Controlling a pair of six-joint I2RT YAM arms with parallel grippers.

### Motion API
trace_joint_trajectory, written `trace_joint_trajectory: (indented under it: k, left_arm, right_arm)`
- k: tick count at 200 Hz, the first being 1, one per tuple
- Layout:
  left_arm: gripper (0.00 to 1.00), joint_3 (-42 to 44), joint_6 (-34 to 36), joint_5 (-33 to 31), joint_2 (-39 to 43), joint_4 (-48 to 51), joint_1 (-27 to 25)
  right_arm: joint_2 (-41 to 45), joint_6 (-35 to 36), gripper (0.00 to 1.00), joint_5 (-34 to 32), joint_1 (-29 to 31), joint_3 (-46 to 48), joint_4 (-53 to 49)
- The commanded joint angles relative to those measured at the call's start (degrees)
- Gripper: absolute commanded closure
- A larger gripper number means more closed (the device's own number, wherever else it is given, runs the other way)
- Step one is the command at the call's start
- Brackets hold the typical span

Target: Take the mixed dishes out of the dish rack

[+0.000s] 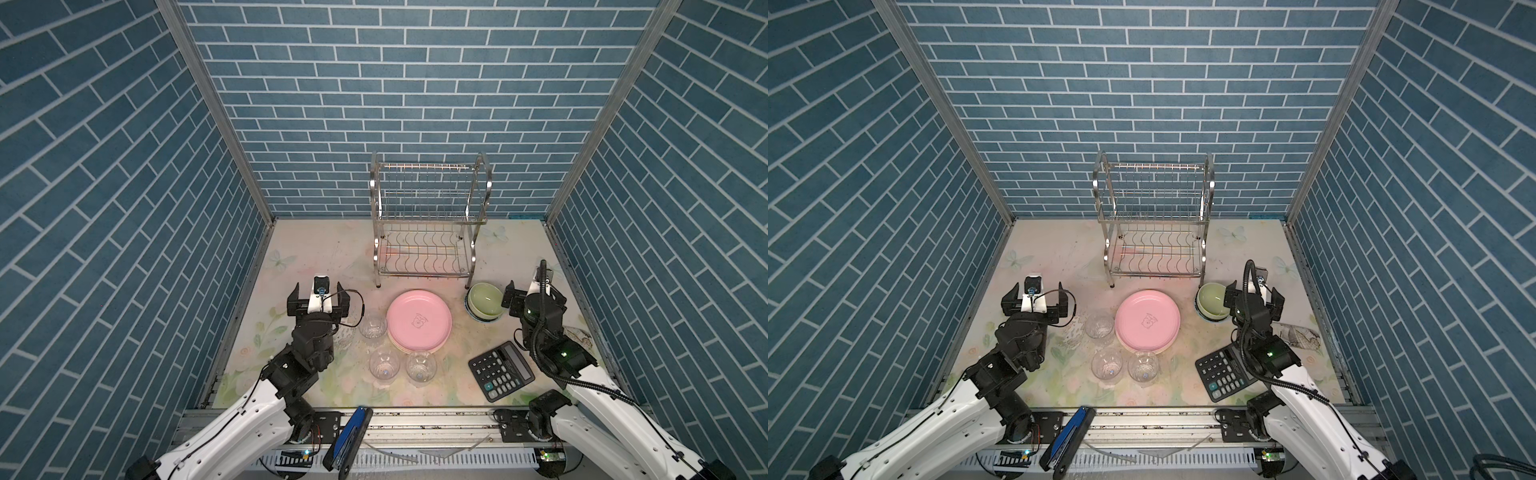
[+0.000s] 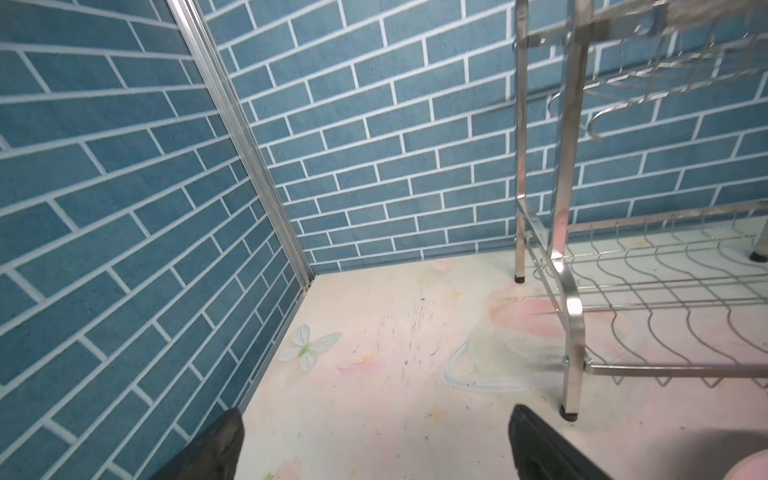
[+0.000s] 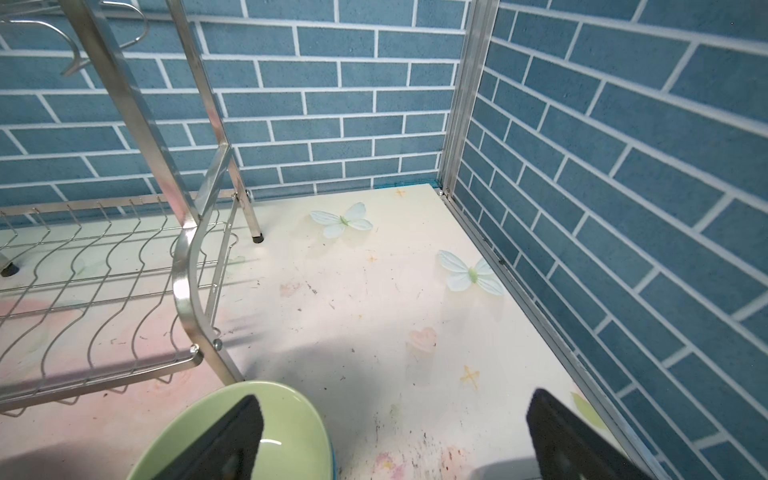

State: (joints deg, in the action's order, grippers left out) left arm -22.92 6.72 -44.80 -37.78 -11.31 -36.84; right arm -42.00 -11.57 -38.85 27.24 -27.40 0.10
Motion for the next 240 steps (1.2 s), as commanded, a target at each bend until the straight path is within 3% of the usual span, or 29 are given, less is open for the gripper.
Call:
trace_joint_trajectory:
  k: [1, 56, 85, 118, 156, 240]
  left_arm:
    - [0.00, 1.93, 0.87, 4.48, -0.97, -6.30, 4.63]
    - [0.01, 3.53, -2.32, 14.77, -10.87, -10.99, 17.90]
    - [0.00, 5.93, 2.33, 16.38, -16.21, -17.49, 18.57]
    - [0.00, 9.68, 1.90, 19.25, -17.53, -24.79, 20.92]
    - [0.00, 9.09, 1.50, 22.34, -24.63, -29.89, 24.30]
    - [0.00, 6.78, 2.16, 22.47, -37.25, -38.36, 24.78]
  right_arm:
    - [-1.02, 4.49, 0.01, -1.07, -1.45, 1.93, 5.68]
    - [-8.54, 7.02, 0.01, -0.82, -6.51, 7.39, 18.74]
    - [-12.58, 8.22, 0.01, -1.41, -8.57, 9.61, 24.65]
    - [-14.39, 6.51, 0.01, -0.73, -11.62, 10.96, 26.71]
    - [-18.27, 4.72, 0.01, 0.44, -15.23, 11.25, 28.63]
    - [-25.87, 2.76, 0.01, 2.20, -18.62, 10.55, 34.37]
